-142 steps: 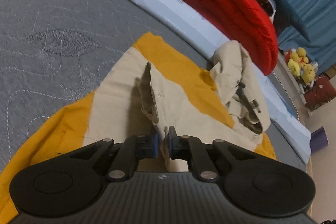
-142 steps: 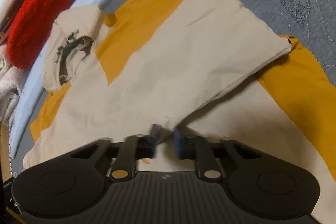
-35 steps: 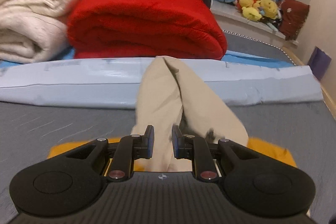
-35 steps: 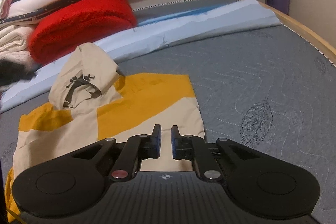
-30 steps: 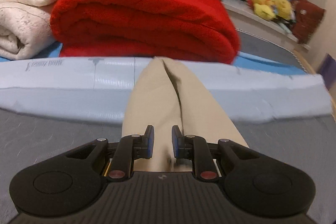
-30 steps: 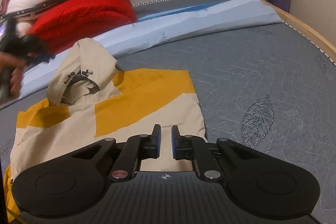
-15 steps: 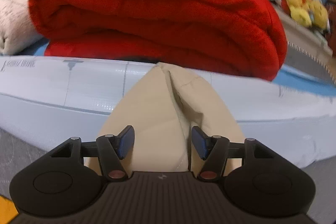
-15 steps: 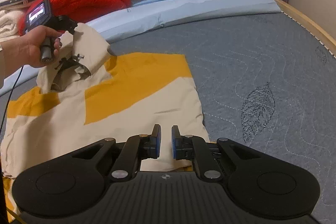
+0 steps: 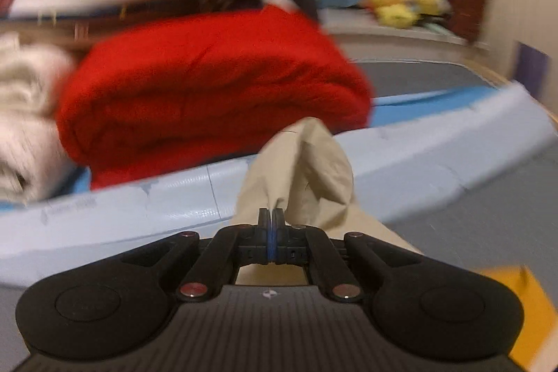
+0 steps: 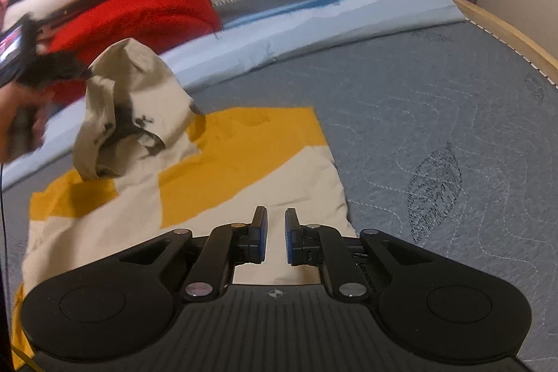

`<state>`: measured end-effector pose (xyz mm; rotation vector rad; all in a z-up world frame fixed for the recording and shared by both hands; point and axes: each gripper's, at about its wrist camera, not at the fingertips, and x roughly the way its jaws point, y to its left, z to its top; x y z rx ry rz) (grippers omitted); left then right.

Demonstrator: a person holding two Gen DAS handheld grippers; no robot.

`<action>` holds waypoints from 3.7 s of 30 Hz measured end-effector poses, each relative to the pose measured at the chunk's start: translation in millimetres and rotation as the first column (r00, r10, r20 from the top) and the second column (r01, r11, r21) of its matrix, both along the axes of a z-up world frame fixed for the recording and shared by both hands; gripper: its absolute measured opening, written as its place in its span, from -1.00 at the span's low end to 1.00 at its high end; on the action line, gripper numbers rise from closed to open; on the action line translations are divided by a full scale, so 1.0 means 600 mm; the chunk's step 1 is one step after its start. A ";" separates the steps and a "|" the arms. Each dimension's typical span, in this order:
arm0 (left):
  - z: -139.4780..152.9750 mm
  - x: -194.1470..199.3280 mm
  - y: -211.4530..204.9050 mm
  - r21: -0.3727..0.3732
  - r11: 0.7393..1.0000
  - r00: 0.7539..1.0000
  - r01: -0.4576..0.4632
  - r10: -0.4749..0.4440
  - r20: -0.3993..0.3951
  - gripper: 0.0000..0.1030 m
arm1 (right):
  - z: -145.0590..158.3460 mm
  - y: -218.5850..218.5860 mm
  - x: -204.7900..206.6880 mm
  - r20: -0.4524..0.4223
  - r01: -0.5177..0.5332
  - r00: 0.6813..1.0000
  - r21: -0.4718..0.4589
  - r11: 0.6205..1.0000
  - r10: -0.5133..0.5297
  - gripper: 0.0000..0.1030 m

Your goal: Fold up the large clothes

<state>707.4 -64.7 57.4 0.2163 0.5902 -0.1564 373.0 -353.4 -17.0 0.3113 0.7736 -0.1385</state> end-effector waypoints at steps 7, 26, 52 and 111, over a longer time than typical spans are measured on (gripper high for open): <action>0.015 -0.407 0.077 0.119 0.952 0.951 0.282 -0.294 0.096 -1.00 | 0.034 -0.021 -0.020 0.056 0.049 0.997 0.038 0.998 -0.051 -0.80; -0.081 -0.504 0.135 -0.512 0.798 0.922 -0.316 0.131 -0.364 0.13 | 0.007 -0.008 0.000 0.047 0.008 0.999 0.358 0.934 -0.027 -0.66; -0.126 -0.426 0.252 -0.732 0.593 0.942 -0.335 0.182 -0.283 -0.97 | -0.018 0.122 0.026 0.277 -0.164 0.961 0.477 0.863 0.029 -0.99; -0.139 -0.411 0.210 -0.402 0.860 0.940 -0.315 0.224 -0.258 -0.73 | -0.099 0.145 0.060 -0.061 0.147 0.989 0.263 0.953 -0.136 -0.68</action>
